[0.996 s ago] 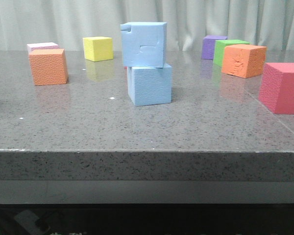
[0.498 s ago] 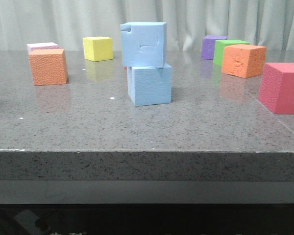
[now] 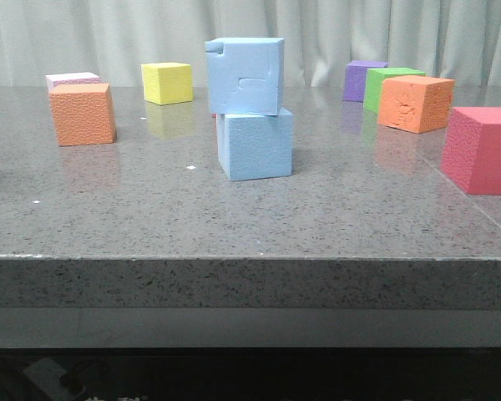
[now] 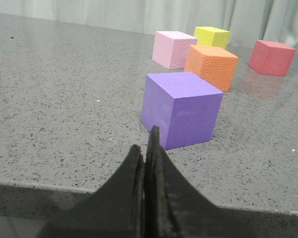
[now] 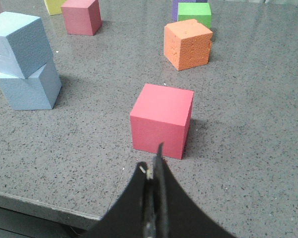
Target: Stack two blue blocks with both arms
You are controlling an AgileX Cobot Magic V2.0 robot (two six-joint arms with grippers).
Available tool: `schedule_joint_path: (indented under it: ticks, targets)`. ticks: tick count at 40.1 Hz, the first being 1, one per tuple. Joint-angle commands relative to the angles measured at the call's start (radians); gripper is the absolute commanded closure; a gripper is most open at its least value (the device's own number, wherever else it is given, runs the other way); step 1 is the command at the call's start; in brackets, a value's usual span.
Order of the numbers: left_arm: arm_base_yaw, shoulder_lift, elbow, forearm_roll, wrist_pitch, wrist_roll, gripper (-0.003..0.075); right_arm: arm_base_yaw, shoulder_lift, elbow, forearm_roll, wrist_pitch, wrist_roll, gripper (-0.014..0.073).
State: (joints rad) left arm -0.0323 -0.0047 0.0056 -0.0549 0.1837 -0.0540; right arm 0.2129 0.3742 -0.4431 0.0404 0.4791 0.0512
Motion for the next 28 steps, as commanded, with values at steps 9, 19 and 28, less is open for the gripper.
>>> schedule_joint_path:
  ticks: [9,19,28]
  targets:
    - [0.001,-0.026,0.037,-0.01,-0.082,0.0,0.0738,-0.006,0.002,-0.024,-0.025,-0.082,-0.006,0.0697]
    - [0.001,-0.026,0.037,-0.01,-0.082,0.0,0.0738,-0.028,-0.109,0.091,-0.058,-0.177,-0.006,0.0697]
    - [0.001,-0.026,0.037,-0.01,-0.082,0.0,0.0738,-0.167,-0.261,0.274,-0.055,-0.293,-0.006,0.0697]
